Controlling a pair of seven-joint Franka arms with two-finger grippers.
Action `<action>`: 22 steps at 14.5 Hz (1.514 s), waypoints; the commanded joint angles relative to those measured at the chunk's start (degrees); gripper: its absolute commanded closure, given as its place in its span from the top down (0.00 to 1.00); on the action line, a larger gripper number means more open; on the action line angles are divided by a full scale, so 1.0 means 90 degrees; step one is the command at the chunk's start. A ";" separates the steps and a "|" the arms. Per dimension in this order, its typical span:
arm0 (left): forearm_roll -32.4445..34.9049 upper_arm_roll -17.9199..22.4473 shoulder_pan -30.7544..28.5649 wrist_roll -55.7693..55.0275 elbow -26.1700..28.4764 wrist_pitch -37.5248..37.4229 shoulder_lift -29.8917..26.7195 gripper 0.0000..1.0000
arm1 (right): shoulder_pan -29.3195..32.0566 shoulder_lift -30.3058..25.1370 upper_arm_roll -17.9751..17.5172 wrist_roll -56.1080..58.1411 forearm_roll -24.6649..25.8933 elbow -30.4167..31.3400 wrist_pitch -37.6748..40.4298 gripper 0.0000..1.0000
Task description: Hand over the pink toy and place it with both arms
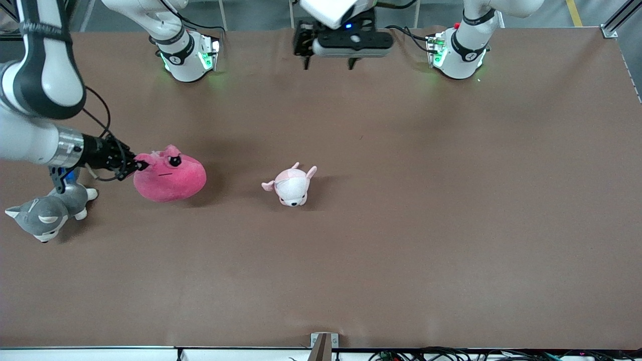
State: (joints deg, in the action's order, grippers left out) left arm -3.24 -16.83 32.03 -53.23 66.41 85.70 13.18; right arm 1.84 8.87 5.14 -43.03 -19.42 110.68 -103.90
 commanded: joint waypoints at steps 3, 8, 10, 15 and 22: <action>0.0076 -0.0024 -0.1310 0.2277 0.0258 -0.1083 -0.0780 1.00 | 0.0440 0.0644 -0.0141 0.0795 -0.0146 0.0007 -0.0476 0.01; 0.0076 -0.0024 -0.2794 0.4300 0.1358 -0.1144 -0.1658 1.00 | 0.0548 0.1007 -0.0141 0.0952 -0.0459 -0.0062 -0.0614 0.69; 0.0076 -0.0024 -0.3399 0.5041 0.2099 -0.0629 -0.2019 1.00 | 0.0567 0.1007 -0.0132 0.1321 -0.0382 -0.0275 -0.0537 1.00; 0.0076 -0.0015 -0.4407 0.5934 0.3119 0.0262 -0.2295 1.00 | 0.0490 0.0997 -0.0141 0.2962 0.0982 -0.1475 0.0185 1.00; 0.0203 -0.0015 -0.4993 0.6090 0.2875 0.0292 -0.2090 1.00 | 0.0226 0.0968 -0.0180 0.5649 0.2284 -0.2678 0.0528 1.00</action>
State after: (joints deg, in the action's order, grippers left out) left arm -2.63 -16.44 -11.64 1.21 93.02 88.12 -5.33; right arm 4.40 17.54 3.74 3.64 -1.50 88.84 -99.87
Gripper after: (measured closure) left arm 0.000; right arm 0.000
